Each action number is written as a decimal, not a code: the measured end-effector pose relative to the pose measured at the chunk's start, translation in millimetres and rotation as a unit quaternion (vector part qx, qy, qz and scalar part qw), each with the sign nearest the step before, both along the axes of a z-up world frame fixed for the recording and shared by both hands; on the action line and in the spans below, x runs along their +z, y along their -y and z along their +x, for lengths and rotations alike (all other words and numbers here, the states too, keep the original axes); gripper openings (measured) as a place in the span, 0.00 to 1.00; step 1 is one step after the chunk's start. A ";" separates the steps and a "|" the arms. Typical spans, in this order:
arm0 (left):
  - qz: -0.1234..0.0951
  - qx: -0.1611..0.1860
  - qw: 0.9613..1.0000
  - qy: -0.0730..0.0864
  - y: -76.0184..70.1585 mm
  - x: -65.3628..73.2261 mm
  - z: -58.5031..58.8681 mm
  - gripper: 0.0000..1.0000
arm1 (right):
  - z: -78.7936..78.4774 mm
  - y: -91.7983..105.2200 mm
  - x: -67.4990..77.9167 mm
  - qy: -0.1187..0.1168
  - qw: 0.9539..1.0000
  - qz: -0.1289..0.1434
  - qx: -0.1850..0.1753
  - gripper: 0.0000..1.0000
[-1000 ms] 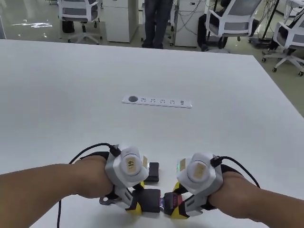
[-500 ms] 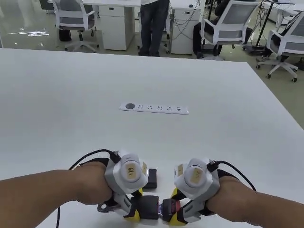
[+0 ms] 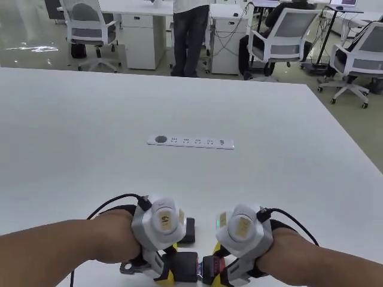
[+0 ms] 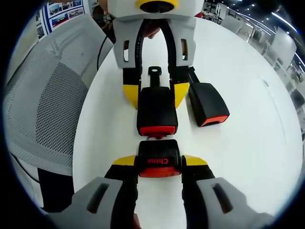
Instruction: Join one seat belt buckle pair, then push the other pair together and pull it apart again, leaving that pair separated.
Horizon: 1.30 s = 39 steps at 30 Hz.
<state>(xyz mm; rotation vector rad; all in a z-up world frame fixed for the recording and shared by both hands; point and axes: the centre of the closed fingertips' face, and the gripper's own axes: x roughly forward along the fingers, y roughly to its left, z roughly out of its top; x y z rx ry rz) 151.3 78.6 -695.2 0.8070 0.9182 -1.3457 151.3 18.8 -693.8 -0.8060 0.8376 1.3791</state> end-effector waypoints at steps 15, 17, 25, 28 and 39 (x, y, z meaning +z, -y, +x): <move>-0.062 0.042 0.997 -0.008 12.2 38.5 12.3 0.35 | 5.5 10.7 31.0 0.024 1.000 0.010 -0.007 0.38; -0.071 0.041 0.997 0.000 16.2 48.3 15.3 0.35 | 12.3 16.4 33.9 0.029 0.999 0.012 -0.010 0.37; -0.077 0.057 0.995 0.017 13.1 52.8 40.4 0.35 | 38.3 51.2 41.8 0.052 0.998 0.004 -0.038 0.39; -0.080 0.067 0.994 0.026 8.2 54.3 54.2 0.37 | 44.7 64.4 44.8 0.056 0.997 0.006 -0.054 0.37; -0.061 0.070 0.995 0.039 -6.6 42.9 77.8 0.39 | 71.3 112.1 33.7 0.052 0.995 -0.026 -0.077 0.34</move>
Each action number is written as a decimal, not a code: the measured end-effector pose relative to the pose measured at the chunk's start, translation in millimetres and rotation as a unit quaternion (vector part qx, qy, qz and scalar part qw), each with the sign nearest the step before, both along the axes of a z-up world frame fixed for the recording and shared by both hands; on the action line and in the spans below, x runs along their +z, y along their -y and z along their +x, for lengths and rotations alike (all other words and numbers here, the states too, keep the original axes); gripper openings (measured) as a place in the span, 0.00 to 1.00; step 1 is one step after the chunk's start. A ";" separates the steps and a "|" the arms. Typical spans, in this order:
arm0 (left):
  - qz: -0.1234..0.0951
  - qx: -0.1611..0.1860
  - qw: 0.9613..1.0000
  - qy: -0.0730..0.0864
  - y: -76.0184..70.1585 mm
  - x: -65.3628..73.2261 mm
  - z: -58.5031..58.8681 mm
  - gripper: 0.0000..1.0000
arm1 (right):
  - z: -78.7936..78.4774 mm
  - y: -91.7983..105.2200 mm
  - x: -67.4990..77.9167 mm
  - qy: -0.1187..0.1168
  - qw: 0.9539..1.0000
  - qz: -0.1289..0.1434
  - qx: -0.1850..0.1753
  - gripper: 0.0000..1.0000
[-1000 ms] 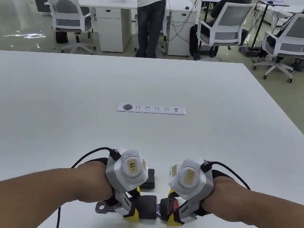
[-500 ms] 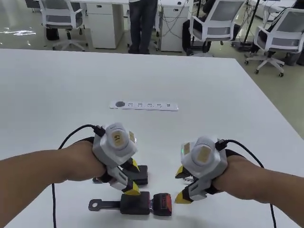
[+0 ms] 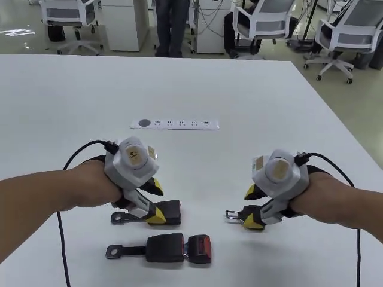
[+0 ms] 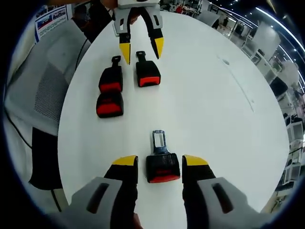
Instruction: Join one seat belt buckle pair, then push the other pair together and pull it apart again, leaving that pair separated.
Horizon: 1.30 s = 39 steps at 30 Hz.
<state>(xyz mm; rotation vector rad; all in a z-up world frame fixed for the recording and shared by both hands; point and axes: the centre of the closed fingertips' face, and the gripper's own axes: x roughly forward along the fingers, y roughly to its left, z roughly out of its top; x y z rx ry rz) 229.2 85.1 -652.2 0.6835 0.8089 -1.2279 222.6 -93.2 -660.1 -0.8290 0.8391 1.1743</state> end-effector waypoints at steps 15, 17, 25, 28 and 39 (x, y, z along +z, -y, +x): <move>0.010 -0.021 0.999 -0.024 0.1 -20.9 0.1 0.33 | 1.3 15.5 -27.3 -0.024 0.999 -0.021 0.027 0.33; 0.010 -0.024 0.999 -0.024 0.4 -22.5 -0.6 0.33 | 1.2 17.0 -24.7 -0.027 0.999 -0.022 0.025 0.32; 0.020 -0.037 0.999 -0.017 -1.2 -27.5 3.9 0.33 | 0.6 19.6 -27.8 -0.039 0.999 -0.022 0.029 0.32; 0.025 -0.036 0.999 -0.018 -0.5 -32.0 4.6 0.33 | 7.9 22.5 -36.6 -0.038 0.998 -0.026 0.038 0.32; 0.040 -0.039 0.998 -0.015 -3.7 -39.5 9.2 0.33 | 8.4 21.9 -36.6 -0.044 0.996 -0.031 0.072 0.32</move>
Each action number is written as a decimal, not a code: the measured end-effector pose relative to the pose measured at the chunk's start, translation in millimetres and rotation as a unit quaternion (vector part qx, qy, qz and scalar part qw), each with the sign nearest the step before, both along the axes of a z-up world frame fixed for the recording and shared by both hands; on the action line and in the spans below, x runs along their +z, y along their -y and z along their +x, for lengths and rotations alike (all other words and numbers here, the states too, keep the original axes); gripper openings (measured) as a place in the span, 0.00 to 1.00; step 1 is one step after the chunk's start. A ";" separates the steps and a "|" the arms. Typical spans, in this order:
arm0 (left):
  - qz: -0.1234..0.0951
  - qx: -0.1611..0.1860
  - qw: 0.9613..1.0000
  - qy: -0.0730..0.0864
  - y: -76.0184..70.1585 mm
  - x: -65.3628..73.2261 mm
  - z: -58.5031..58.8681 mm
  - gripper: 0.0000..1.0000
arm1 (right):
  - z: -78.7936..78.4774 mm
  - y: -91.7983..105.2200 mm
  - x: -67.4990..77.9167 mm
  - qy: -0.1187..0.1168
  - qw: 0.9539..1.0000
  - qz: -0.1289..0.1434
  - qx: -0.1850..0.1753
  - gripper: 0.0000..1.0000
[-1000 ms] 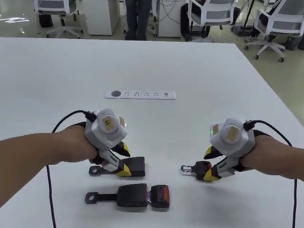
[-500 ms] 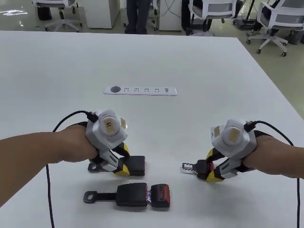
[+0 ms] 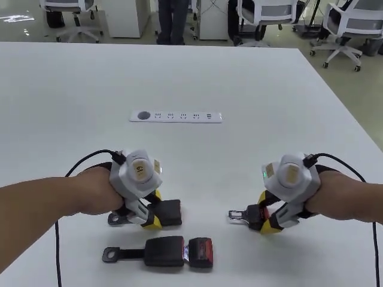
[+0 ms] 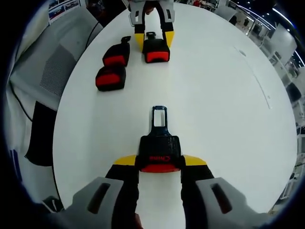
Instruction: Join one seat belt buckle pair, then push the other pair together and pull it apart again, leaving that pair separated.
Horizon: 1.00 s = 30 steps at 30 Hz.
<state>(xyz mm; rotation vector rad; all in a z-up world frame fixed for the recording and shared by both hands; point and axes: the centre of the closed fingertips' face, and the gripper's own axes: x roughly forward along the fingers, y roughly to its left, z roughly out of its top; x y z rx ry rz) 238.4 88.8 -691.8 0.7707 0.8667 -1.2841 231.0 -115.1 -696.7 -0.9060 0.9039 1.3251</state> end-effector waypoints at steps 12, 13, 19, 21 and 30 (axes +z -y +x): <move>-0.007 0.000 1.000 -0.001 2.1 -1.5 -1.8 0.33 | 3.2 -6.6 -0.9 -0.001 1.000 0.004 -0.005 0.32; -0.007 0.000 1.000 -0.002 2.7 -1.2 -2.5 0.33 | 3.4 -8.2 -0.9 0.000 1.000 0.004 -0.005 0.32; -0.004 -0.004 1.000 -0.009 2.5 -3.2 -1.8 0.33 | 0.1 -18.6 3.5 0.004 1.000 0.007 0.000 0.32; -0.004 -0.003 1.000 -0.011 3.2 -3.4 -2.0 0.33 | 2.0 -21.9 2.2 0.005 1.000 0.009 -0.001 0.32; -0.014 -0.001 1.000 -0.012 4.2 -1.9 -2.5 0.33 | -1.1 -57.9 4.1 0.011 1.000 0.024 0.005 0.32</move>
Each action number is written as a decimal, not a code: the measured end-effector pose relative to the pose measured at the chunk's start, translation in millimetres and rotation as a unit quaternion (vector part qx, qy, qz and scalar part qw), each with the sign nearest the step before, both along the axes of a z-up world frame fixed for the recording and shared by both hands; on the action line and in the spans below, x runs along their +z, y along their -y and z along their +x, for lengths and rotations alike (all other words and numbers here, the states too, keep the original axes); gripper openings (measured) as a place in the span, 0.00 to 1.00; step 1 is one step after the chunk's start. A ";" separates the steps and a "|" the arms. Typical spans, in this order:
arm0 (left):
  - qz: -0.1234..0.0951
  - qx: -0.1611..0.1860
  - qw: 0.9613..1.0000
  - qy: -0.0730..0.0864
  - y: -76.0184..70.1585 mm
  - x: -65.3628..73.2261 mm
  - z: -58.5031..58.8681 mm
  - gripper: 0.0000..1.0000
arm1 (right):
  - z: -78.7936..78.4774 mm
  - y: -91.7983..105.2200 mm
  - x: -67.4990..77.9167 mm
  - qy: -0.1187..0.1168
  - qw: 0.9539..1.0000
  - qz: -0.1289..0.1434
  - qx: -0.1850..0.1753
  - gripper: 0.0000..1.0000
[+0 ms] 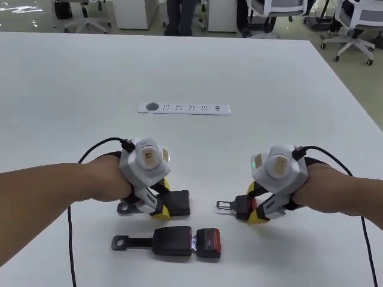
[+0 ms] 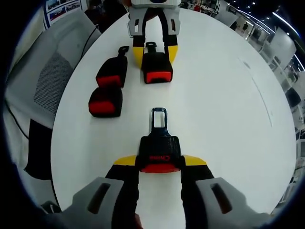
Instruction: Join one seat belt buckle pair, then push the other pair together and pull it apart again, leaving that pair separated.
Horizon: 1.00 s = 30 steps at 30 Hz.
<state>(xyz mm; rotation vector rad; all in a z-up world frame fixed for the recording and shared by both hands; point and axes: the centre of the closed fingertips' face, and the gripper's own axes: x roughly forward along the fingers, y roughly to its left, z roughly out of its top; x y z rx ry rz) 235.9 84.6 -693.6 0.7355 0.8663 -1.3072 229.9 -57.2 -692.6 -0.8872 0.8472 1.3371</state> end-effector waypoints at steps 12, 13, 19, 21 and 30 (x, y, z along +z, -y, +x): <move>-0.004 0.005 1.000 0.001 -0.1 1.1 -1.3 0.33 | 10.6 -33.9 -3.6 0.009 1.000 -0.006 0.007 0.32; -0.004 0.004 1.000 0.001 0.1 1.4 -1.1 0.33 | 11.1 -35.5 -3.6 0.010 1.000 -0.007 0.007 0.32; 0.002 -0.004 1.000 0.002 0.2 1.3 -0.8 0.33 | 9.9 -46.0 0.4 0.013 1.000 -0.014 0.019 0.32; 0.002 -0.005 1.000 0.002 0.2 1.4 -0.9 0.33 | 11.6 -47.7 0.0 0.014 1.000 -0.015 0.022 0.32; -0.001 -0.006 1.000 0.003 0.6 2.1 -0.9 0.33 | 11.3 -54.0 3.0 0.022 0.999 -0.016 0.036 0.32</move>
